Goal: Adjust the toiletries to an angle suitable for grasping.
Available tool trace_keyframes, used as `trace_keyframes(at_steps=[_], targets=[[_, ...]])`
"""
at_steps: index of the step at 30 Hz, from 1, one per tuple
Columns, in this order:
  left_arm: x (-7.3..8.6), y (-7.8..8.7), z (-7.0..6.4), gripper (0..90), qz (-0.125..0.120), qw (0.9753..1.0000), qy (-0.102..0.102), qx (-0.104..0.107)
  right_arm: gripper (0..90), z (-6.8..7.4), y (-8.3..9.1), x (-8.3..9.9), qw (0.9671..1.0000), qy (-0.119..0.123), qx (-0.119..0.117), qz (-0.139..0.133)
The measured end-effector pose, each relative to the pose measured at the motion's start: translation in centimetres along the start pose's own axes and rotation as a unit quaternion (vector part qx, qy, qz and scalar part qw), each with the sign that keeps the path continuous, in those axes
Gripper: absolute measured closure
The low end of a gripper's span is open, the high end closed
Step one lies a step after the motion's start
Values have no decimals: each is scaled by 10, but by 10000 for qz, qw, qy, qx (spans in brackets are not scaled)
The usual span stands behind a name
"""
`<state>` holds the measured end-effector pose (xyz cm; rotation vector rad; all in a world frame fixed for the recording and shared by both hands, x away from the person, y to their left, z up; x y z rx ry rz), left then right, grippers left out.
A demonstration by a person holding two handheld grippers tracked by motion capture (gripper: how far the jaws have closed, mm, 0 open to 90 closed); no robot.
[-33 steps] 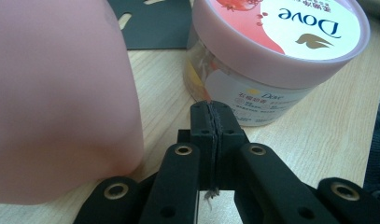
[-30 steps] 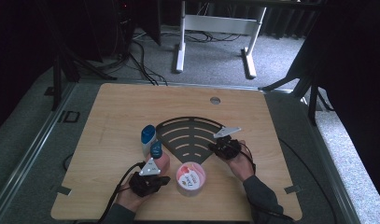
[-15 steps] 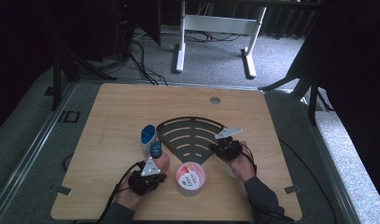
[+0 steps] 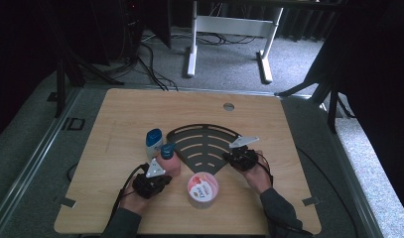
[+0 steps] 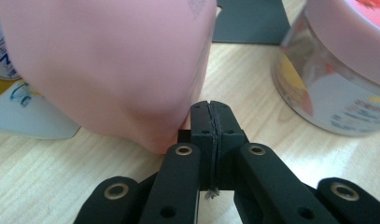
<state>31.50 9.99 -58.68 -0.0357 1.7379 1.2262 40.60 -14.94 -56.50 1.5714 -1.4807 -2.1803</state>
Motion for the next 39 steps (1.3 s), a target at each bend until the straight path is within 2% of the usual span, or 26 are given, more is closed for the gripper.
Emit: trace_keyframes(at_steps=[13,16,27,37,39], targets=[[-8,-9,14,882,-77,9997,215,-56,899,-1,1,0,10000,-18,-3,-38],[-7,-10,12,861,-15,9998,163,-74,894,-2,2,1,10000,-15,1,-51],[-10,-9,-7,791,-75,9995,-146,276,883,5,14,6,9997,36,-97,-215],[-4,-10,-8,670,34,9993,-238,297,830,18,25,25,9993,86,-261,-237],[-3,-9,-8,651,50,9992,-224,329,822,19,27,30,9993,14,-271,-251]])
Point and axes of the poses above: each handheld gripper's, and its own axes: y roughly backward along the jaws, x roughly out of its underside, z roughly to its left, the point moved 7 cm from there along -y, roughly forward along the jaws, and after that the axes turned 2 degrees about -x, right-handed, at the moved point
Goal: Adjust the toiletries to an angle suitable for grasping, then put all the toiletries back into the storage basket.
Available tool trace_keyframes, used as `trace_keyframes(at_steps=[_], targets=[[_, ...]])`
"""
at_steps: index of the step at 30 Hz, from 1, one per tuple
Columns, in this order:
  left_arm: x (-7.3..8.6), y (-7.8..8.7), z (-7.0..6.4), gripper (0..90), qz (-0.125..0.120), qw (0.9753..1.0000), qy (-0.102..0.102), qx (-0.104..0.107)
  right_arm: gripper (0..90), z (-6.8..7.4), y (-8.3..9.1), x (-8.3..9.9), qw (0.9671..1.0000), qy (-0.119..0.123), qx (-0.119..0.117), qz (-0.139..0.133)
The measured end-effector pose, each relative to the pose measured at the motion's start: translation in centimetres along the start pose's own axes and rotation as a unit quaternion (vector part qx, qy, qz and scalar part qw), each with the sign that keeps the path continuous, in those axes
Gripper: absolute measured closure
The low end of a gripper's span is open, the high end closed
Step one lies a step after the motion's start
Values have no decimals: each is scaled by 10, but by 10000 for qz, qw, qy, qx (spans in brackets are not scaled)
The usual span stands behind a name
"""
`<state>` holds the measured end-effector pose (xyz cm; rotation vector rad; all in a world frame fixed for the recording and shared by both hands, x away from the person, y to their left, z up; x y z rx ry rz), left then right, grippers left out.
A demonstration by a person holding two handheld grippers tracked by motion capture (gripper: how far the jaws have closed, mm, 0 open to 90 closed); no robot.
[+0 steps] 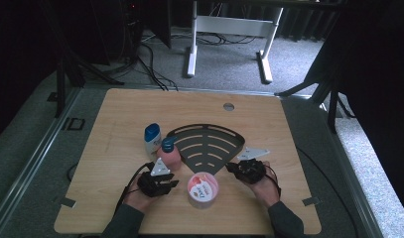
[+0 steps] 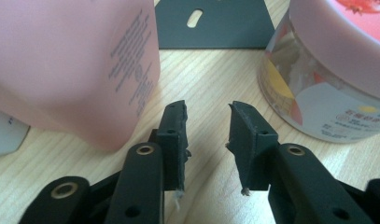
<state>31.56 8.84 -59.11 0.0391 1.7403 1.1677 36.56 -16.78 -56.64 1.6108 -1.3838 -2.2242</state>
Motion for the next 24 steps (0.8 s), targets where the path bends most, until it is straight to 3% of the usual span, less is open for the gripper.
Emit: trace_keyframes(at_steps=[9,13,24], targets=[[4,4,-9,573,-31,9996,-92,265,728,5,5,21,9999,27,-155,10],[3,5,-13,540,-81,9992,-111,369,672,10,11,24,9996,173,-237,-55],[2,5,-23,472,-153,9975,-254,641,559,18,15,31,9979,278,-575,-124]])
Point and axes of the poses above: each handheld gripper's, and its own axes: y roughly backward along the jaws, x roughly out of its underside, z roughly to its left, the point moved 7 cm from there along -y, roughly forward along the jaws, and after that the axes turned 2 degrees about -x, right-handed, at the moved point
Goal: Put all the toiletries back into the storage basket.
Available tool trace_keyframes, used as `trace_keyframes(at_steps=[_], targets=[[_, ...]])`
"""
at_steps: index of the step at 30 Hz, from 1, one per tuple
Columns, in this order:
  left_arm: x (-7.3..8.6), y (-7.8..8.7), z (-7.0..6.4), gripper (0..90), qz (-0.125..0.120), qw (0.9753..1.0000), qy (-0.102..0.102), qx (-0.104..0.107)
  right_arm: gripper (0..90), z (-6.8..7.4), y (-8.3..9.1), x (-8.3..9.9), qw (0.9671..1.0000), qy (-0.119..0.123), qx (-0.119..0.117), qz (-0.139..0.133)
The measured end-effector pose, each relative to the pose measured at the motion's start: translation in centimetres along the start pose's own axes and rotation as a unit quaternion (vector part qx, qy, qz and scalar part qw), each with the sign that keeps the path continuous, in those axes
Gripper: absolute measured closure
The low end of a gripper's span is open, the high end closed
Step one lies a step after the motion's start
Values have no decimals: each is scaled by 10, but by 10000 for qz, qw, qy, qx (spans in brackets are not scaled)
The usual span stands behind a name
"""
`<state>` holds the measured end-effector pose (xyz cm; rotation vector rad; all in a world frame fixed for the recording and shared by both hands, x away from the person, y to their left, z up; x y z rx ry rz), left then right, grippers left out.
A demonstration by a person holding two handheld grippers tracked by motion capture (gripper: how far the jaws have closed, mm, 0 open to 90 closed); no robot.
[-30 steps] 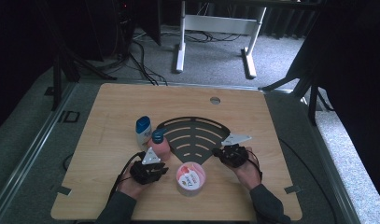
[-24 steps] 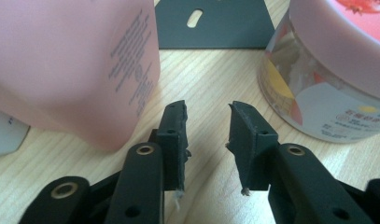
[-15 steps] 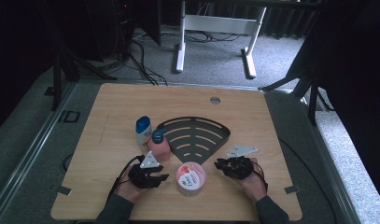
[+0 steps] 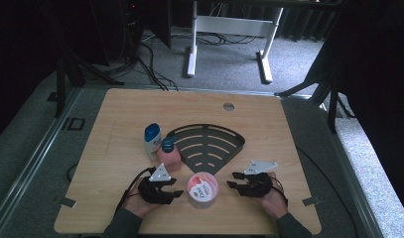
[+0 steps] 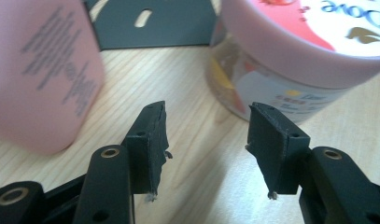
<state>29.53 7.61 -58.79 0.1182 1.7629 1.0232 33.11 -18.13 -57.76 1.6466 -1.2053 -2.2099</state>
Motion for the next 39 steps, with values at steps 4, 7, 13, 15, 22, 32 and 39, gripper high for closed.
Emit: trace_keyframes(at_steps=[4,7,13,15,22,32,39], targets=[[1,-3,-5,470,58,9999,-62,110,531,4,-2,2,9998,117,-132,70],[2,-4,-10,457,68,9997,-142,203,492,10,-3,2,9994,208,-274,86],[3,-8,-17,436,93,9987,-252,427,443,17,-7,2,9983,377,-430,130],[2,-9,-20,423,82,9985,-312,431,435,20,-8,1,9977,429,-517,122],[-1,-12,-27,400,5,9977,-355,577,392,31,-11,0,9946,625,-812,141],[-6,-11,-31,386,-122,9965,-397,728,371,43,-13,-3,9896,857,-1156,86],[-9,-11,-32,342,-192,9962,-465,711,351,49,-14,-6,9866,969,-1313,52]])
Point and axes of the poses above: each handheld gripper's, and its own axes: y roughly backward along the jaws, x roughly out of its underside, z roughly to its left, the point moved 7 cm from there along -y, roughly forward along the jaws, and after that the axes turned 2 degrees about -x, right-handed, at the moved point
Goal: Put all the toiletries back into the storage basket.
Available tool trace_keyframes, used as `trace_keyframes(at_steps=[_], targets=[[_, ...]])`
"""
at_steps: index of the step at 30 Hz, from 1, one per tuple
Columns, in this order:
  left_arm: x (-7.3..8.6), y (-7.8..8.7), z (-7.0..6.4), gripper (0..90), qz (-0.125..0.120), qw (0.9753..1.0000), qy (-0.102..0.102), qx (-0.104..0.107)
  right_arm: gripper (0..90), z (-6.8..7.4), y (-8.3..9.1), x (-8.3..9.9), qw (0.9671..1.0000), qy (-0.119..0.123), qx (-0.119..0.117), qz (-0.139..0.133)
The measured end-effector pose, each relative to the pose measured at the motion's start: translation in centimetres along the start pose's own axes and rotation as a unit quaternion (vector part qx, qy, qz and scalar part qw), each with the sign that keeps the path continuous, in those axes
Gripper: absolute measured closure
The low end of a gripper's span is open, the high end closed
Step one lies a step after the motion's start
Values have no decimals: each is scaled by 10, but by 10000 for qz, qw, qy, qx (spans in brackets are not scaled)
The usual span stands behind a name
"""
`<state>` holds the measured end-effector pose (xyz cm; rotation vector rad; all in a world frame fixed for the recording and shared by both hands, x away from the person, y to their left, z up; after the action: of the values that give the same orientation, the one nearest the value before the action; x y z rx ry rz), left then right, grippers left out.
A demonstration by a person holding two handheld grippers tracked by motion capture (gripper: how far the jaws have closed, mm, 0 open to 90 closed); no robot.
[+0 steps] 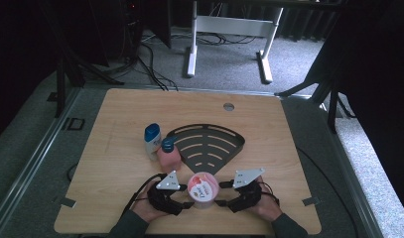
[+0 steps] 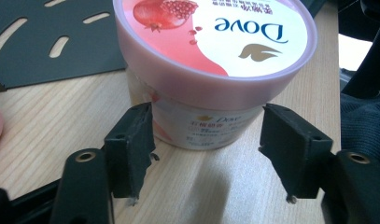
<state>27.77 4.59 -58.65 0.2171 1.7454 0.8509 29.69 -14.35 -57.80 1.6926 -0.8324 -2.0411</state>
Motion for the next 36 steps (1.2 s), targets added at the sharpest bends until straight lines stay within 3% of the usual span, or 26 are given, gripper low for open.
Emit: trace_keyframes(at_steps=[20,36], targets=[[-7,-3,-2,250,-27,9994,-268,-199,207,3,-10,-10,9994,329,57,103],[-12,-3,-6,236,56,9976,-544,-430,195,3,-11,-10,9988,422,182,196]])
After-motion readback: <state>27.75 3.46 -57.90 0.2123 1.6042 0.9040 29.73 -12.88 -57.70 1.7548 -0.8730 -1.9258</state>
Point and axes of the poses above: each handheld gripper's, and its own axes: y roughly backward along the jaws, x roughly out of its underside, z roughly to its left, the point moved 7 cm from there along -y, roughly forward along the jaws, and after that the axes turned 2 degrees about -x, right-handed, at the moved point
